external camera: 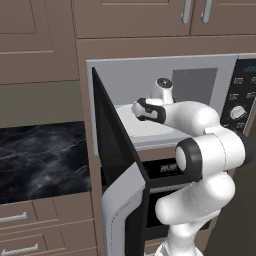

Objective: Pick the cup of tea, navigate to the dining table, and place it on the saucer.

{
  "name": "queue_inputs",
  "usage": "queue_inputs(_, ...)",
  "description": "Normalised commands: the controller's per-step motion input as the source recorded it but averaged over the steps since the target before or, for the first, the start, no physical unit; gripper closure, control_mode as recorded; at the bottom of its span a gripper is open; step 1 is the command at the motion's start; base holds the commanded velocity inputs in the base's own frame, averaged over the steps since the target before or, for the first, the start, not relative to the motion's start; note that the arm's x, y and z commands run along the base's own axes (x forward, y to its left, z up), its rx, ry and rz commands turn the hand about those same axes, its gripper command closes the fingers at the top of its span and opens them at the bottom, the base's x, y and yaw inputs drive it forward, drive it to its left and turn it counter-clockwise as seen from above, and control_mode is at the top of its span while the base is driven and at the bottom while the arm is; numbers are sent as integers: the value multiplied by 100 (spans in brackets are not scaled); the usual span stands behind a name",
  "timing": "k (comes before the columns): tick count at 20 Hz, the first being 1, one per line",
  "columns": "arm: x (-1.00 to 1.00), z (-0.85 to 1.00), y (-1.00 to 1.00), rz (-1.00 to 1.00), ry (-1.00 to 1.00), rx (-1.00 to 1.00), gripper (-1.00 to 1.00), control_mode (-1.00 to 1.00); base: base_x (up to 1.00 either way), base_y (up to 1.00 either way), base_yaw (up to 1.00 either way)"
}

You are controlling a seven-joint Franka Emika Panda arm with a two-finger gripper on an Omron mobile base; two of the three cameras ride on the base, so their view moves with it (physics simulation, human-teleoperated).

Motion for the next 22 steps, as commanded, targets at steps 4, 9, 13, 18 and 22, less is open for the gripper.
queue_inputs(4,0,0,-5,0,0,0,100,-100,0,0,0)
queue_inputs(9,0,-1,0,0,0,0,100,-100,0,0,0)
queue_inputs(13,0,-5,-3,0,0,0,100,-100,0,0,0)
queue_inputs(18,-5,-3,0,0,0,0,100,-100,0,0,0)
queue_inputs(22,-41,0,0,0,0,0,100,-100,0,0,0)
